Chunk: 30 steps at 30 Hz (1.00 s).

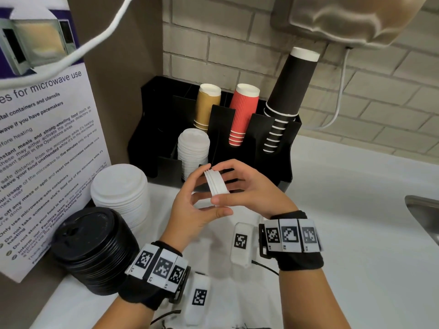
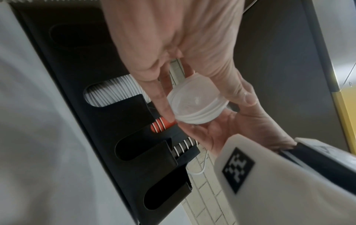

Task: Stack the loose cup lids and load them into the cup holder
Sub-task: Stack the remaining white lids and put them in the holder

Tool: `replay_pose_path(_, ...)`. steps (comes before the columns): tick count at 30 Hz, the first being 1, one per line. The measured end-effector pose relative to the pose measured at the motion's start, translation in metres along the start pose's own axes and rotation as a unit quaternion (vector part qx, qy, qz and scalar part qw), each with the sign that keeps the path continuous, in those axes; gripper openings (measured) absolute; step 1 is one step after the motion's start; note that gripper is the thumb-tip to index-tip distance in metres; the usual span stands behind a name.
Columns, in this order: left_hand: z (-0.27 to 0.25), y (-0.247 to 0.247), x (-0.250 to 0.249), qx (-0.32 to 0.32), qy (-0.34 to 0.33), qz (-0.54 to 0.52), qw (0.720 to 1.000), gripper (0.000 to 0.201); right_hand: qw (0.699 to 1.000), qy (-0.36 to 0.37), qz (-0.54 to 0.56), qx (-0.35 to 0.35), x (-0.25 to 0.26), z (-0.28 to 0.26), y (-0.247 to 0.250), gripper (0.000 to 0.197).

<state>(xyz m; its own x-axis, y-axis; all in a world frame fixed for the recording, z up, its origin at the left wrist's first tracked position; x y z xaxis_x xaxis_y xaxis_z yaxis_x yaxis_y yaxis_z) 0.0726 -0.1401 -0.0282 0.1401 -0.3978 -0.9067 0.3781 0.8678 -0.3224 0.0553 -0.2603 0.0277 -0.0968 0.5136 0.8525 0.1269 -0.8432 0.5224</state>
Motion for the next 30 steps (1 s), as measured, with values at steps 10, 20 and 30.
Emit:
replay_pose_path(10, 0.007, 0.024, 0.008, -0.096, 0.013, 0.014, 0.995, 0.082, 0.992, 0.028, -0.094, -0.08, 0.017, 0.07, 0.023, 0.053)
replay_pose_path(20, 0.003, 0.031, 0.02, -0.106, 0.059, 0.07, 0.99, 0.021, 0.929, 0.062, -0.361, -0.05, 0.027, 0.167, 0.009, 0.062)
replay_pose_path(30, -0.001, 0.036, 0.015, -0.112, 0.061, 0.085, 0.988, 0.017, 0.822, 0.031, -0.568, -0.018, 0.021, 0.157, -0.01, 0.08)
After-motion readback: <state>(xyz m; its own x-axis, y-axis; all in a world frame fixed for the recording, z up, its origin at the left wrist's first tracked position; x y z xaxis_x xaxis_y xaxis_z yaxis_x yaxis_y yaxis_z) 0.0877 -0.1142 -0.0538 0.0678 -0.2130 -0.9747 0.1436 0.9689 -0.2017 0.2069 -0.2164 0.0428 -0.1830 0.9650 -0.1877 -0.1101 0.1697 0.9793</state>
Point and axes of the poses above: each hand's wrist, its own z-axis towards the middle knuckle, its own y-axis out of the back of the hand, x = y × z, the point moved 8 cm from there along z, towards the middle knuckle, and after that the axes turned 9 degrees about -z, right-handed, at the moved point
